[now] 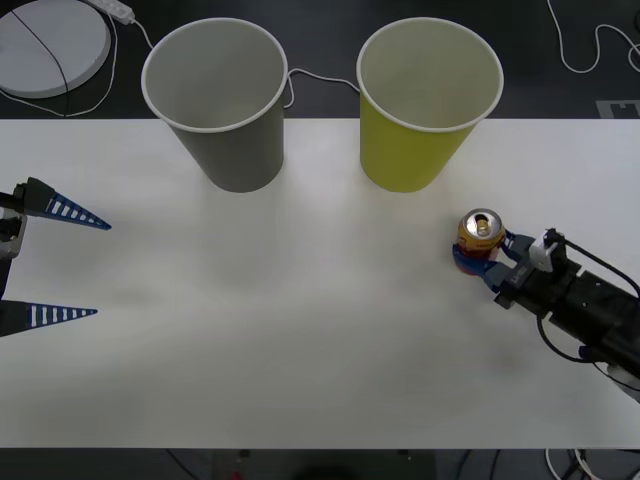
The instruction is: Put the can into the green bin and the plastic bottle into the gray bin
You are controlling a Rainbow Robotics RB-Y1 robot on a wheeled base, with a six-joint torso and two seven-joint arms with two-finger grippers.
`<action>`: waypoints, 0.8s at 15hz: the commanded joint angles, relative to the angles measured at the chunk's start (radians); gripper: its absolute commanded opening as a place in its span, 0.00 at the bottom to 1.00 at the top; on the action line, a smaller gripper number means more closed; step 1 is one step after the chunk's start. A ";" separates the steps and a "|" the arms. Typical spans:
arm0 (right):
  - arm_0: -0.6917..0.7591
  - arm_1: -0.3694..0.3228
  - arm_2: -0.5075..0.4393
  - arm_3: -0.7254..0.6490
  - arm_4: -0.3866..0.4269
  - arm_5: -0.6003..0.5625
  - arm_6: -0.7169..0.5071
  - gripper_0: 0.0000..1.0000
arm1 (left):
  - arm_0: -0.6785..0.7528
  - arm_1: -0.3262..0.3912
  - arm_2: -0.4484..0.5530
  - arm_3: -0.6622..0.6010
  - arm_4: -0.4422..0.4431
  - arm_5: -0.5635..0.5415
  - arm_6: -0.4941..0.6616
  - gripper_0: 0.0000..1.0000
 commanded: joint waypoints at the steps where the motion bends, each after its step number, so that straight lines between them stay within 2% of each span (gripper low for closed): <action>1: 0.006 -0.041 -0.011 -0.039 0.052 -0.057 -0.090 0.00 | 0.000 0.000 0.000 0.000 0.000 0.000 0.000 1.00; 5: 0.112 -0.065 -0.137 -0.306 0.270 -0.133 -0.337 0.00 | 0.000 0.000 0.000 0.000 0.000 0.000 0.000 1.00; 9: 0.227 -0.073 -0.267 -0.648 0.517 -0.196 -0.673 0.00 | 0.000 0.000 0.000 0.000 0.000 0.000 0.000 1.00; 12: 0.236 -0.079 -0.348 -0.805 0.620 -0.328 -0.892 0.00 | 0.000 0.000 0.000 0.000 0.000 0.000 0.000 1.00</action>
